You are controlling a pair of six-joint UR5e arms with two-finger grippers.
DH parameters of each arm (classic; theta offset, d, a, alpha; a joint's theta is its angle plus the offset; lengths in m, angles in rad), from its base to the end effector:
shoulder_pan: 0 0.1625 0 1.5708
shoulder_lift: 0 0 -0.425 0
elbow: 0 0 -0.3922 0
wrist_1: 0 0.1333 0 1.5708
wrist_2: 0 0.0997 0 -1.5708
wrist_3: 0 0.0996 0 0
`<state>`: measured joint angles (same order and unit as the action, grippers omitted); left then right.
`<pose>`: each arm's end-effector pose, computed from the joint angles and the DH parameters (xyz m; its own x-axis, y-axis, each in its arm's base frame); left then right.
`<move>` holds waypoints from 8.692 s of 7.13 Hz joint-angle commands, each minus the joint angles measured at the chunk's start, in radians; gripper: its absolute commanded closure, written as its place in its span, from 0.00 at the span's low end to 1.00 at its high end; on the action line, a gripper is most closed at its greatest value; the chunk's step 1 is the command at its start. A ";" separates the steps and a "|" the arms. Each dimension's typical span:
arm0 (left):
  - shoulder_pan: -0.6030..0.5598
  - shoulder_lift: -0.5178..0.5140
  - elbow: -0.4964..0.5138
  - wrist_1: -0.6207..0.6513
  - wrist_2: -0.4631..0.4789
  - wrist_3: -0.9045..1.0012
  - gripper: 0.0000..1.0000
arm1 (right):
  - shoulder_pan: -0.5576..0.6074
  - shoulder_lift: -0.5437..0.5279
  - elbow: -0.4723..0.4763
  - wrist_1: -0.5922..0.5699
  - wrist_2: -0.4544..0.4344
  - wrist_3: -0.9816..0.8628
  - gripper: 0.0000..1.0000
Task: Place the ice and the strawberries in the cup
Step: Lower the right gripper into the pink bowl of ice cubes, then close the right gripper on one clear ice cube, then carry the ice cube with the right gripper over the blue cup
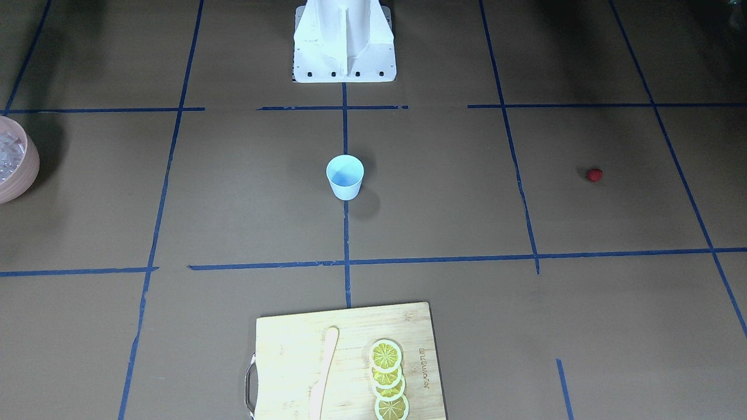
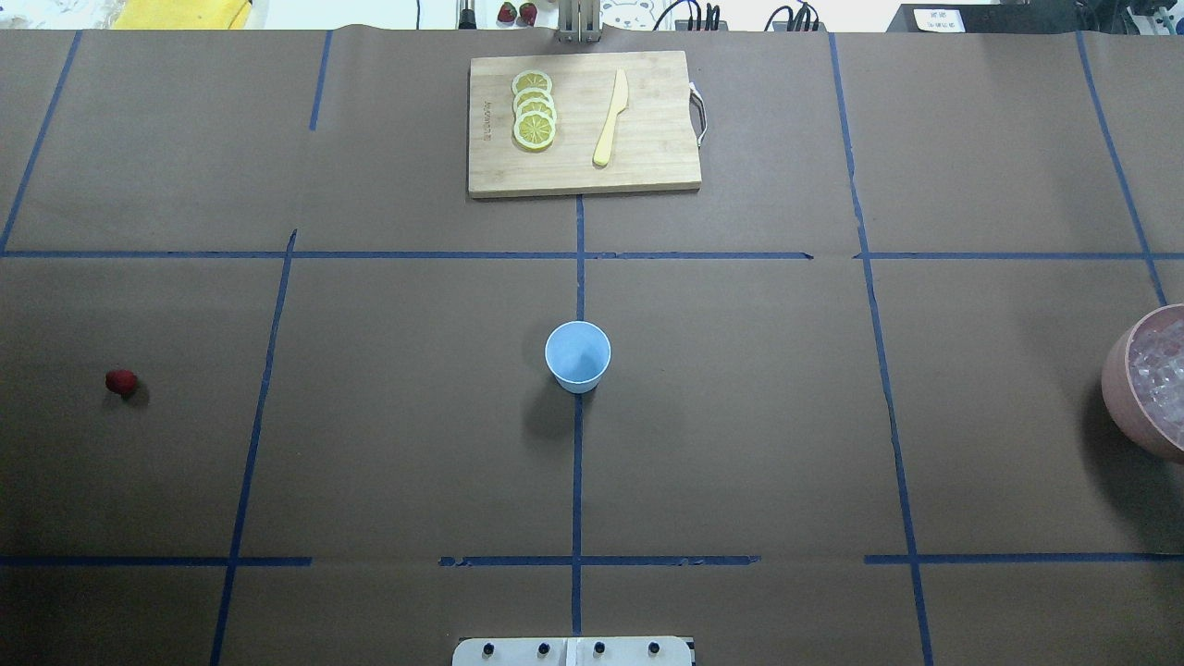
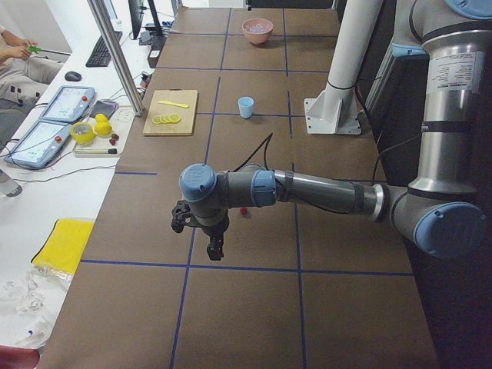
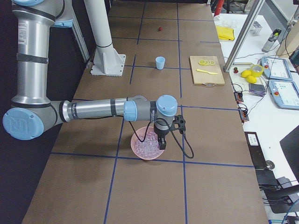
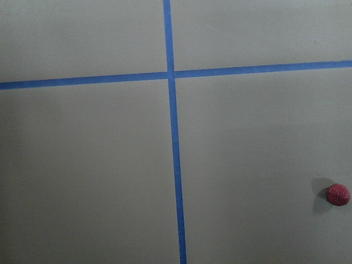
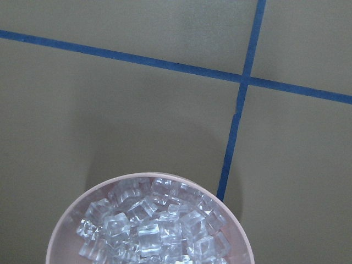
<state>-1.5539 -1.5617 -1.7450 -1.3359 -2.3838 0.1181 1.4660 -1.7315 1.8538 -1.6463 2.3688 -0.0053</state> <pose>-0.0529 -0.4786 0.5983 0.6813 0.0788 -0.7278 -0.0978 0.9951 0.0161 0.0173 -0.4283 0.5990 0.6902 -0.1116 0.7149 0.1082 0.9928 0.0506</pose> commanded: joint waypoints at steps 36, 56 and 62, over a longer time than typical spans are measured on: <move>0.002 -0.012 0.012 0.000 0.000 -0.001 0.00 | -0.273 -0.180 -0.099 0.586 -0.029 0.913 0.31; 0.002 -0.015 -0.016 0.001 -0.052 -0.003 0.00 | -0.748 0.718 0.035 0.141 -0.247 1.625 1.00; 0.002 -0.015 -0.027 0.001 -0.071 -0.005 0.00 | -0.918 0.886 -0.234 0.310 -0.390 1.730 0.93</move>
<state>-1.5524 -1.5769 -1.7685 -1.3351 -2.4542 0.1140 0.5538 -0.8472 1.6234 -1.3500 1.9788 1.7142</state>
